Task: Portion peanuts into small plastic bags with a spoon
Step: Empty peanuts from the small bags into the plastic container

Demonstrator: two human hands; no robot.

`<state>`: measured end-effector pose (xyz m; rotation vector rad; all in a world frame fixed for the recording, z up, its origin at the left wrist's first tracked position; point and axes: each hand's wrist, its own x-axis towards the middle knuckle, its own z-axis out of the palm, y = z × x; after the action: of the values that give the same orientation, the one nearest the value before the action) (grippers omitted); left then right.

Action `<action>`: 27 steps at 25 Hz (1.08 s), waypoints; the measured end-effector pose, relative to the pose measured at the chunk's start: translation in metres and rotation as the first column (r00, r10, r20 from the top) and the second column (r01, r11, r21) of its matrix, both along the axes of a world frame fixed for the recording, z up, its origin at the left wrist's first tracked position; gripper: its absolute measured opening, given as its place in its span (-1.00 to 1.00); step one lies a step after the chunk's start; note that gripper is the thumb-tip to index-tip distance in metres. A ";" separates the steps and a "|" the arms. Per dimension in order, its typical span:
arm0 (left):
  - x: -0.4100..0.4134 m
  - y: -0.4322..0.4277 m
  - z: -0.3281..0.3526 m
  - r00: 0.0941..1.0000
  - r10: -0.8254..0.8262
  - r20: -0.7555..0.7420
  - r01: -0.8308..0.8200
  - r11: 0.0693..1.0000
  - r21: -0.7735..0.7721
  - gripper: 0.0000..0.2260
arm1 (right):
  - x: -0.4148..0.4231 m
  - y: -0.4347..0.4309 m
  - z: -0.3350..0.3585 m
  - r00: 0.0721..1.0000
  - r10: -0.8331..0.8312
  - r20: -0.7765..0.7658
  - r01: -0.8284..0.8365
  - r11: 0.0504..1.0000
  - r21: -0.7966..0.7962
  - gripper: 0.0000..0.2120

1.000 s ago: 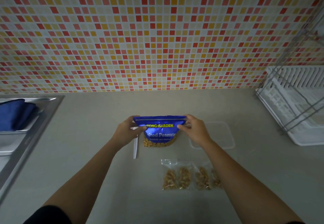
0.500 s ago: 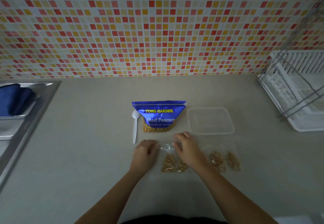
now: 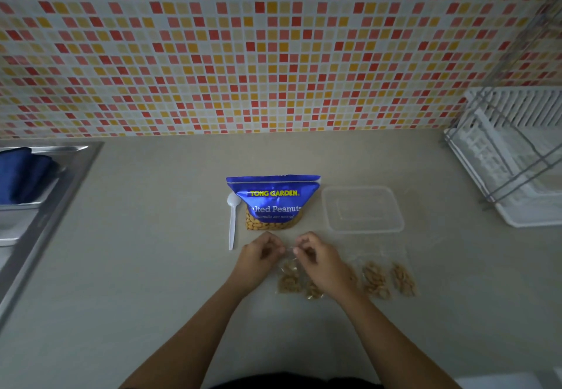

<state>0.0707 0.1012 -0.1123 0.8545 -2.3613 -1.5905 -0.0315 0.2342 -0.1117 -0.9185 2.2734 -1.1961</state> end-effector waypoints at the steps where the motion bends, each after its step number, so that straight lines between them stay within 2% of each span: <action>1: 0.001 0.001 0.002 0.999 0.040 -0.030 -0.037 0.994 0.107 -0.91 | 0.002 -0.001 0.001 0.989 -0.052 0.140 0.058 0.997 -0.041 -0.93; 3: 0.003 0.002 0.004 0.994 0.098 -0.046 -0.084 0.964 0.253 -0.95 | 0.004 0.000 -0.005 0.951 -0.128 0.282 0.160 0.983 -0.094 -0.88; 4: 0.004 0.002 0.005 0.994 0.101 -0.038 -0.087 0.961 0.262 -0.94 | 0.006 0.000 -0.007 0.937 -0.146 0.318 0.188 0.976 -0.108 -0.88; 8: 0.005 0.002 0.008 1.000 -0.011 0.029 0.010 0.999 0.032 -0.99 | 0.012 0.002 -0.006 0.914 -0.176 0.365 0.233 0.965 -0.120 -0.86; 11: 0.002 0.005 0.014 0.995 -0.067 0.072 0.076 0.990 -0.121 -0.96 | 0.014 0.000 -0.001 0.950 -0.155 0.271 0.190 0.976 -0.110 -0.93; 15: -0.002 0.008 0.014 0.981 -0.113 0.157 0.153 0.950 -0.273 -0.90 | 0.020 -0.003 0.001 0.974 -0.189 0.128 0.195 0.980 -0.041 -0.94; 20: 0.001 0.005 0.013 0.979 -0.026 0.201 0.102 0.921 -0.377 -0.89 | 0.020 -0.007 0.003 0.966 -0.256 0.040 0.256 0.967 -0.008 -0.94; 24: 0.009 0.000 0.010 0.977 0.019 0.214 0.061 0.932 -0.358 -0.90 | 0.020 -0.005 0.000 0.966 -0.256 0.026 0.257 0.966 -0.020 -0.93; 27: 0.011 -0.004 0.012 0.984 0.093 0.150 -0.055 0.970 -0.236 -0.91 | 0.017 -0.004 0.001 0.970 -0.239 0.032 0.240 0.971 -0.024 -0.94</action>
<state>0.0821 0.0975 -0.1005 1.0390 -2.5263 -1.2289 -0.0147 0.2299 -0.1111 -0.6439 2.4016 -1.3342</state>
